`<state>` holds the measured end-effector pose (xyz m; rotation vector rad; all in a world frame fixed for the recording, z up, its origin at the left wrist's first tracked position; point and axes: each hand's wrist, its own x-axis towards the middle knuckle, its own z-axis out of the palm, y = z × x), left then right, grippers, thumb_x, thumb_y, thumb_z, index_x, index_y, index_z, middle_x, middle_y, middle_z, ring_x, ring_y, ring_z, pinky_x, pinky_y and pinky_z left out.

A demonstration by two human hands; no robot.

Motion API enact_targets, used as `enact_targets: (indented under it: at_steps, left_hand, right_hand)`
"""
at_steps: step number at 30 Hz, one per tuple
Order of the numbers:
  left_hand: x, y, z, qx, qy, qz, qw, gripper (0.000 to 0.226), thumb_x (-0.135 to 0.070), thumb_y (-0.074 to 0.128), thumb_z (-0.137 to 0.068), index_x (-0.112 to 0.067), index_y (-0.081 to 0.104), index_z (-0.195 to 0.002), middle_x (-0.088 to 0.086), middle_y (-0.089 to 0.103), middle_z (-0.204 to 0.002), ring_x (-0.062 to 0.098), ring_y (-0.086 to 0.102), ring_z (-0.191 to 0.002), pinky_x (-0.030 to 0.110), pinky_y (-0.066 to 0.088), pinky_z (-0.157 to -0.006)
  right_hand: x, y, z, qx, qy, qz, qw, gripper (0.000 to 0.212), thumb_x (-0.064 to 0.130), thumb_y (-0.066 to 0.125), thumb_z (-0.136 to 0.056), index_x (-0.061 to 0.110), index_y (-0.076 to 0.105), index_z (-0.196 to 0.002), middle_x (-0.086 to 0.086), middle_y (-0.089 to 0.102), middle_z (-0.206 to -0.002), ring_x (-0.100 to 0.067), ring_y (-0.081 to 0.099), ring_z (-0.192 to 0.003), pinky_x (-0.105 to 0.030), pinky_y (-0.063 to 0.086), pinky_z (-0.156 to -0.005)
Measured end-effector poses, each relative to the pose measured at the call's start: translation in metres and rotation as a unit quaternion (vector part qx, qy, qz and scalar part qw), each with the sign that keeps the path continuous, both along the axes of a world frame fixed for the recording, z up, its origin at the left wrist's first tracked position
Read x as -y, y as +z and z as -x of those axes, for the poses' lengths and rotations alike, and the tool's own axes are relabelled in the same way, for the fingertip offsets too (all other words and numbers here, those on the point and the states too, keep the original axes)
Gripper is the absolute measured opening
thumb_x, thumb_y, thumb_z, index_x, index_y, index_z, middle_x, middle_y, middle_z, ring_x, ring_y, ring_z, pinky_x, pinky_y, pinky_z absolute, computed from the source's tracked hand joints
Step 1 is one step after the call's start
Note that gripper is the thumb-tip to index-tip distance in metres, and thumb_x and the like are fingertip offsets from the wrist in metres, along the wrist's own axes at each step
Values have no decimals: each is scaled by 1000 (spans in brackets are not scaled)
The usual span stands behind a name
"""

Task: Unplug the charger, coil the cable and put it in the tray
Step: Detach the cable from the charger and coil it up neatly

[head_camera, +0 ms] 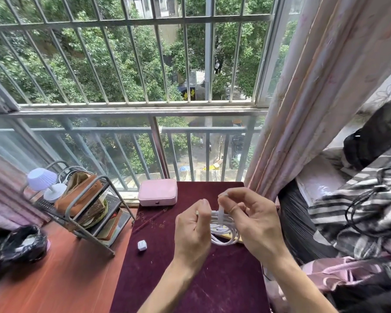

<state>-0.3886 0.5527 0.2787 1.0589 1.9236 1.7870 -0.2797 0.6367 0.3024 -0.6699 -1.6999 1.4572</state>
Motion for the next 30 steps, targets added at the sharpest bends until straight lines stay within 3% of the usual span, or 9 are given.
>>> enact_targets:
  at_steps: [6, 10, 14, 18, 22, 24, 27, 28, 30]
  left_hand:
    - [-2, 9, 0, 0, -37, -44, 998, 44, -38, 43, -100, -39, 45, -55, -14, 47, -51, 0, 42, -48, 17, 34, -48]
    - [-2, 11, -4, -15, -50, -37, 998, 45, -36, 42, -100, -37, 48, -55, -16, 49, -50, 1, 44, -46, 14, 33, -48]
    - [-3, 8, -8, -9, -52, -27, 998, 47, -41, 43, -99, -23, 44, -55, -7, 47, -48, 2, 41, -47, 22, 33, -46]
    - [-4, 1, -10, -11, -54, -7, 998, 54, -45, 43, -99, -8, 41, -60, 12, 47, -50, 11, 42, -49, 41, 36, -47]
    - [-5, -5, -11, -8, -53, 10, 999, 54, -47, 44, -98, -10, 39, -58, -5, 42, -52, 6, 38, -51, 32, 32, -46]
    - [-7, -9, -10, -11, -55, 17, 998, 54, -48, 44, -98, -14, 38, -57, -10, 41, -52, 4, 36, -50, 24, 31, -47]
    - [-9, -16, -7, -6, -54, 19, 998, 57, -51, 43, -97, -10, 40, -57, -11, 41, -52, 3, 36, -51, 22, 30, -49]
    - [-9, -18, -5, 0, -54, 22, 998, 59, -52, 43, -96, -9, 39, -57, -11, 39, -53, 4, 35, -52, 22, 29, -50]
    - [-10, -21, -4, 18, -58, 23, 998, 53, -53, 43, -95, -21, 40, -53, -14, 39, -51, 2, 35, -50, 18, 29, -50]
  right_hand:
    - [-6, -4, -4, 7, 77, 210, 975, 22, 34, 85, -84, 15, 81, -94, -6, 78, -84, -16, 73, -77, -21, 59, -68]
    - [-11, -11, -9, 0, 95, 292, 952, 34, 29, 93, -71, 16, 82, -101, -13, 78, -89, -20, 74, -80, -25, 60, -70]
    - [-17, -15, -15, 31, 108, 278, 954, 40, 36, 92, -66, 8, 83, -94, -13, 78, -85, -19, 72, -78, -23, 59, -69]
    - [-24, -16, -21, 87, 147, 258, 951, 42, 39, 87, -80, 1, 83, -97, -26, 79, -95, -22, 72, -85, -26, 56, -81]
    - [-29, -16, -24, 141, 214, 210, 944, 51, 45, 67, -99, -4, 80, -103, -35, 74, -110, -25, 70, -95, -37, 54, -95]
    - [-30, -19, -24, 177, 230, 189, 938, 61, 53, 57, -104, -4, 78, -103, -29, 77, -108, -21, 68, -96, -42, 53, -101]
    - [-29, -21, -22, 217, 242, 179, 928, 60, 65, 46, -101, 17, 82, -101, 8, 82, -100, 2, 71, -99, -20, 50, -98]
    - [-27, -23, -21, 222, 257, 171, 925, 56, 63, 43, -104, 23, 82, -109, 11, 81, -111, 2, 71, -111, -20, 47, -105]
    - [-23, -29, -18, 231, 269, 148, 923, 52, 57, 39, -109, 26, 76, -127, 7, 77, -128, -7, 65, -129, -33, 40, -118]
